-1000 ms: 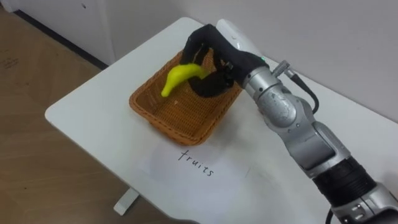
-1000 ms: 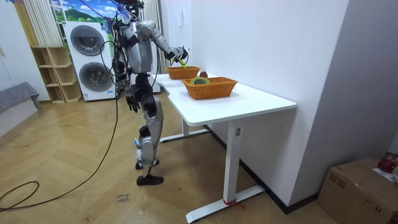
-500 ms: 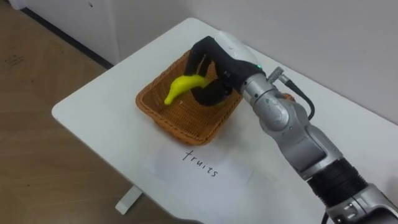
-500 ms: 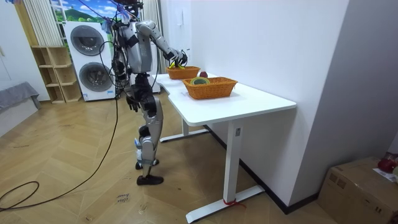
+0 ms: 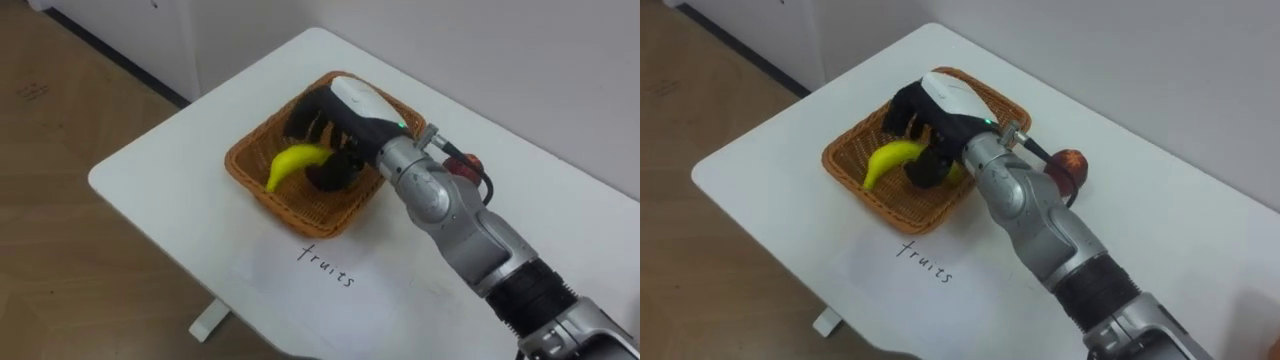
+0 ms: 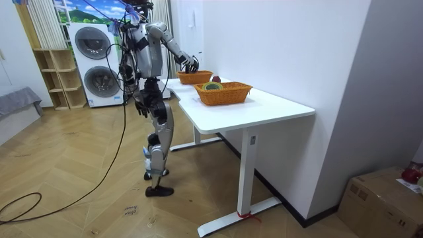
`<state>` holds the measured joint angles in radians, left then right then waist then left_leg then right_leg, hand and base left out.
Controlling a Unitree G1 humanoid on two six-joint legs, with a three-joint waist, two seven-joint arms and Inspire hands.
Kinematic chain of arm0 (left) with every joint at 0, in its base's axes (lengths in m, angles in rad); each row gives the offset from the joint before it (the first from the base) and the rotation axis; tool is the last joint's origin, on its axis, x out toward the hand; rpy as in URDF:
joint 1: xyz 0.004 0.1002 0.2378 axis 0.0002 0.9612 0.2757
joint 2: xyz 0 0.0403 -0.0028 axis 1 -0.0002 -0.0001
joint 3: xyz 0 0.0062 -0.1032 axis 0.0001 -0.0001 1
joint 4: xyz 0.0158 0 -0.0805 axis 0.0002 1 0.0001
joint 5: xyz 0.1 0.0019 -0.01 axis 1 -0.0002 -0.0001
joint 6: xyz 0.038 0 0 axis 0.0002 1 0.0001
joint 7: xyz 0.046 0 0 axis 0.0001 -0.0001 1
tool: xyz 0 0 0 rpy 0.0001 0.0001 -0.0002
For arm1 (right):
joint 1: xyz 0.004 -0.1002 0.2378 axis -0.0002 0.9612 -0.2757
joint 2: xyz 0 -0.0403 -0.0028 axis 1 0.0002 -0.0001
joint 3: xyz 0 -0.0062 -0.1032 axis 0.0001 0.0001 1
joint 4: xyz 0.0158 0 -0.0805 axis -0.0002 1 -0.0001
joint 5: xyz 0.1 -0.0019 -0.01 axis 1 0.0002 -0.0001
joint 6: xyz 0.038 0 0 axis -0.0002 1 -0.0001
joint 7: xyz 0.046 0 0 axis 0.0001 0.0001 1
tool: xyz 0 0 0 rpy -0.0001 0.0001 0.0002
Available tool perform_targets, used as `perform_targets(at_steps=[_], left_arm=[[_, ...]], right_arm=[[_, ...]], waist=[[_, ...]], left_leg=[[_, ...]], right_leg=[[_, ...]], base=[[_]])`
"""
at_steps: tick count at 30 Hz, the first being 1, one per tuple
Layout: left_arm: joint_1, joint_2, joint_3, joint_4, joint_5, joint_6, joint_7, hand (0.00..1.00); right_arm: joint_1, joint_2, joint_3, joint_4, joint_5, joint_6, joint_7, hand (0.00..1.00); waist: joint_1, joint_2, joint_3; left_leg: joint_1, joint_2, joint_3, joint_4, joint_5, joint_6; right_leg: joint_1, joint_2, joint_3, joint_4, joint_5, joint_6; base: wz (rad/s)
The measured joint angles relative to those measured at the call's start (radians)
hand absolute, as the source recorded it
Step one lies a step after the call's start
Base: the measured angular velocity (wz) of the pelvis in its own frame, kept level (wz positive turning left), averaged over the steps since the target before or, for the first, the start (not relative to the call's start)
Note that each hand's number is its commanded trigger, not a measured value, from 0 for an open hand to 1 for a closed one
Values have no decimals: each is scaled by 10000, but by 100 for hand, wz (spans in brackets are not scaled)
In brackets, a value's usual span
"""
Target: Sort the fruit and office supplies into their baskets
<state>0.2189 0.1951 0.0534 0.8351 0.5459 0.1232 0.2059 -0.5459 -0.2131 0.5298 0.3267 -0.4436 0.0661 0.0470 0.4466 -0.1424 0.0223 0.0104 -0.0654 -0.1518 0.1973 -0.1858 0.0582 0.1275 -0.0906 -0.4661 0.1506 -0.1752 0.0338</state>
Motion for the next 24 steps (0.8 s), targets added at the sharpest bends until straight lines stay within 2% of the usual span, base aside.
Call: perform_targets(at_steps=[8, 24], left_arm=[[72, -3, 0, 60, -6, 111, 0, 0], [40, -3, -6, -29, -11, 214, 2, 0]], right_arm=[[0, 32, -1, 110, -384, 2, 1, 0], [-3, 77, -14, 106, -351, 2, 7, 0]], waist=[[5, 67, 24], [-70, 98, -13]], left_leg=[[-11, -5, 3, -3, 0, 0], [-20, -9, -8, -1, 0, 0]], right_leg=[[-14, 43, -5, 1, 0, 0], [-10, 41, -12, -4, 0, 0]], base=[[0], [0]])
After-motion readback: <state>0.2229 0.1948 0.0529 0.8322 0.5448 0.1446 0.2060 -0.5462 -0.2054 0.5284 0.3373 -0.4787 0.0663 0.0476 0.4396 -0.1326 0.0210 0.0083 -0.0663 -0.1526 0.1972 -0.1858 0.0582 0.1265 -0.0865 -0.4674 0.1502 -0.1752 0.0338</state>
